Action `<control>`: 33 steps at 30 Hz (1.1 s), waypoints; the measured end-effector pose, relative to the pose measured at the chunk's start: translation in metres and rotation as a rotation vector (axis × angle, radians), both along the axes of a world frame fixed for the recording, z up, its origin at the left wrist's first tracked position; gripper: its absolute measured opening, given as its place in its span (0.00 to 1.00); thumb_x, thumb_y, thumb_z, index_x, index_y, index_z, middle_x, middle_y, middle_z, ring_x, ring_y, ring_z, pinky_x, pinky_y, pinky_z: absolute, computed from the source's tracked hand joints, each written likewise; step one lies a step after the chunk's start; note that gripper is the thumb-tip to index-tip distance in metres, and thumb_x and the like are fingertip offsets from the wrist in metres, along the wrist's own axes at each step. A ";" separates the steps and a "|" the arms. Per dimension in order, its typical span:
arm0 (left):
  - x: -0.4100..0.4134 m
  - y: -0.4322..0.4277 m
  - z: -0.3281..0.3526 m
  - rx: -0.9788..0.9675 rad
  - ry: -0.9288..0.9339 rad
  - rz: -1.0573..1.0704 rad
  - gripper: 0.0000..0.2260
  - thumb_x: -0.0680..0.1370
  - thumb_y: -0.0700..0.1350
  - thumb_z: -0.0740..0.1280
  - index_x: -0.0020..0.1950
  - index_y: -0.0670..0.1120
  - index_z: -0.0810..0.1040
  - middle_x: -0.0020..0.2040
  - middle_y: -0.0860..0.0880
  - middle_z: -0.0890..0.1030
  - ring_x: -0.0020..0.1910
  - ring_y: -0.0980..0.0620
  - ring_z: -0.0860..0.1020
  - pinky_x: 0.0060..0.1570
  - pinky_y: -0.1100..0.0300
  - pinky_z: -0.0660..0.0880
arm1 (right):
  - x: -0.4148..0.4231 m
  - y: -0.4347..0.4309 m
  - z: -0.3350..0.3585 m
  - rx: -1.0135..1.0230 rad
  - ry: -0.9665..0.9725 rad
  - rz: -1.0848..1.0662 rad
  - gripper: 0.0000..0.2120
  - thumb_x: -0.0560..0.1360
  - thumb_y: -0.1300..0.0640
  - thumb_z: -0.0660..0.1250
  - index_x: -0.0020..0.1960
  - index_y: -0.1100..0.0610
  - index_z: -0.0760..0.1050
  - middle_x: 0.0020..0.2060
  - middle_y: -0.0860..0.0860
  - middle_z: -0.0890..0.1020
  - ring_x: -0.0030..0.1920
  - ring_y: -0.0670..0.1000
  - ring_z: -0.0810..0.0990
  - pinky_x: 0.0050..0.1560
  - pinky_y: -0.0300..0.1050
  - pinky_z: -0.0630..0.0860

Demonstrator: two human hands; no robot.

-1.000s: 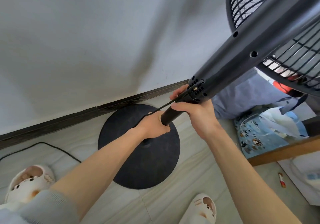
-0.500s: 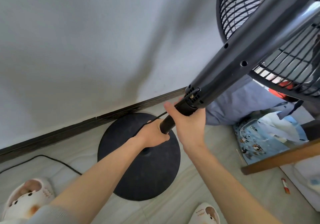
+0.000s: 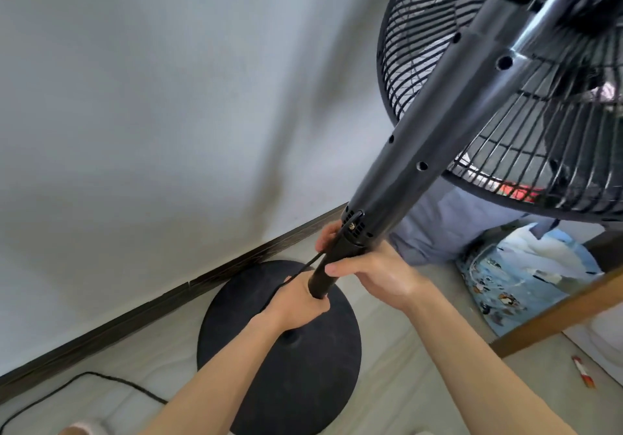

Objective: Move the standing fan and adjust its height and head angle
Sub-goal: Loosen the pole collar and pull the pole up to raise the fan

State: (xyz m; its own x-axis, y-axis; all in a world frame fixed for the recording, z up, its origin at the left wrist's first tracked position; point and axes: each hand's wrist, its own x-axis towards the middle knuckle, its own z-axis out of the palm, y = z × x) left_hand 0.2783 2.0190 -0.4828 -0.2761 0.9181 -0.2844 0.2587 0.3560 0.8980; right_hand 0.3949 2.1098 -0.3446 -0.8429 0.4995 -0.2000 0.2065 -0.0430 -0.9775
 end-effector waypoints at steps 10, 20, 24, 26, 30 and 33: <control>-0.006 -0.010 0.081 0.096 0.022 -0.094 0.25 0.64 0.51 0.74 0.60 0.57 0.73 0.49 0.54 0.81 0.48 0.53 0.80 0.54 0.50 0.78 | 0.020 0.009 0.083 0.078 0.116 -0.016 0.26 0.68 0.64 0.74 0.65 0.58 0.77 0.65 0.57 0.81 0.66 0.57 0.79 0.64 0.55 0.76; 0.015 0.010 0.090 0.273 -0.054 0.145 0.15 0.69 0.63 0.71 0.50 0.59 0.77 0.43 0.58 0.83 0.42 0.59 0.80 0.46 0.54 0.78 | -0.026 -0.020 0.074 0.095 0.244 -0.581 0.19 0.59 0.59 0.78 0.49 0.57 0.84 0.42 0.53 0.85 0.44 0.55 0.84 0.49 0.57 0.80; 0.019 0.016 0.078 0.321 -0.055 0.219 0.08 0.68 0.61 0.65 0.46 0.66 0.72 0.41 0.65 0.81 0.40 0.64 0.78 0.40 0.60 0.75 | -0.040 -0.036 0.074 0.179 0.256 -0.799 0.25 0.62 0.59 0.78 0.57 0.60 0.76 0.41 0.49 0.86 0.41 0.50 0.85 0.44 0.49 0.82; 0.021 0.018 0.072 0.309 -0.026 0.209 0.07 0.68 0.59 0.64 0.45 0.63 0.71 0.39 0.60 0.81 0.39 0.62 0.78 0.39 0.60 0.76 | -0.042 -0.041 0.076 0.201 0.250 -0.869 0.20 0.65 0.62 0.78 0.54 0.56 0.76 0.38 0.46 0.86 0.39 0.46 0.85 0.43 0.46 0.82; 0.022 0.024 0.070 0.347 0.103 0.142 0.06 0.73 0.49 0.63 0.45 0.56 0.67 0.37 0.49 0.80 0.36 0.53 0.77 0.37 0.54 0.75 | -0.040 -0.044 0.097 0.126 0.256 -1.009 0.34 0.66 0.62 0.80 0.69 0.53 0.71 0.50 0.47 0.86 0.45 0.47 0.86 0.52 0.54 0.84; 0.022 0.023 0.072 0.371 0.092 0.145 0.05 0.70 0.49 0.64 0.42 0.57 0.69 0.34 0.50 0.78 0.35 0.55 0.76 0.33 0.54 0.72 | -0.038 -0.041 0.122 0.147 0.317 -1.013 0.38 0.63 0.58 0.82 0.70 0.53 0.71 0.48 0.44 0.87 0.42 0.43 0.86 0.49 0.50 0.84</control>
